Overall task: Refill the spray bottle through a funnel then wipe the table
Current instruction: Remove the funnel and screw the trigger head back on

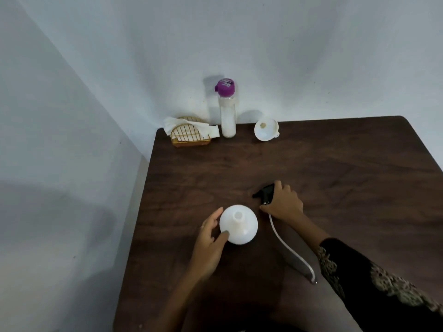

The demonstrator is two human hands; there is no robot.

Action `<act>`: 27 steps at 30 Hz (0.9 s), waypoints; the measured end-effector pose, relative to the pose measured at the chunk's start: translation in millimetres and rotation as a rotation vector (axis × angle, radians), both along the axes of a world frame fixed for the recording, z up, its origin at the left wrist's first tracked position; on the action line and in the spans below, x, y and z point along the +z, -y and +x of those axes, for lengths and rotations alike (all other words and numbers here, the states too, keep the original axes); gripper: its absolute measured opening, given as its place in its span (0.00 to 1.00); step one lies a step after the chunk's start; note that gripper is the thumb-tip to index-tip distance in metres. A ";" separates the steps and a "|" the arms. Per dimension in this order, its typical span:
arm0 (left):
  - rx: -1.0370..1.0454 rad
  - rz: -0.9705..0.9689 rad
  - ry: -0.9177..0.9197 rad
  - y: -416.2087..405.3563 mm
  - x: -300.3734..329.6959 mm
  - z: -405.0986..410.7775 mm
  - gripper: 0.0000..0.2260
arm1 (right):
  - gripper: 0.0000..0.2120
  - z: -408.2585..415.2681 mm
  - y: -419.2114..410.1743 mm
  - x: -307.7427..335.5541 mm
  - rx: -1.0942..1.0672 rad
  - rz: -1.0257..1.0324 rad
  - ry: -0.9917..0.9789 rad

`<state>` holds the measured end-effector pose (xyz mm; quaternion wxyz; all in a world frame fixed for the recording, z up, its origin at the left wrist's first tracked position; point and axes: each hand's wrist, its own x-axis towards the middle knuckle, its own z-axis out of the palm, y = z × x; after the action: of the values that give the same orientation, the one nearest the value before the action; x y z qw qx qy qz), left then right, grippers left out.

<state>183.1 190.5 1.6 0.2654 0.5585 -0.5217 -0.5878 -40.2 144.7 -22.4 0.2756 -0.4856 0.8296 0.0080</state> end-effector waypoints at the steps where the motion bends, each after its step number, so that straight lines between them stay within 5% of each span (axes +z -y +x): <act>1: -0.009 -0.010 0.012 -1.2 0.5 0.5 0.24 | 0.41 0.2 0.6 -0.5 0.004 -0.017 -0.001; 12: -0.017 -0.020 0.036 -19.4 -1.2 6.0 0.26 | 0.32 -17.4 0.5 8.8 -0.009 -0.151 0.064; 22: 0.033 -0.117 0.020 -6.9 23.2 10.3 0.17 | 0.27 -35.4 30.5 114.0 -0.288 -0.770 0.498; 27: -0.091 -0.213 0.033 4.0 40.7 4.2 0.16 | 0.26 -9.8 35.2 176.6 -0.191 -0.977 0.560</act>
<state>187.2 186.5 42.4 0.2876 0.5123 -0.6106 -0.5311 -50.0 109.5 154.3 0.2280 -0.4631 0.6723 -0.5307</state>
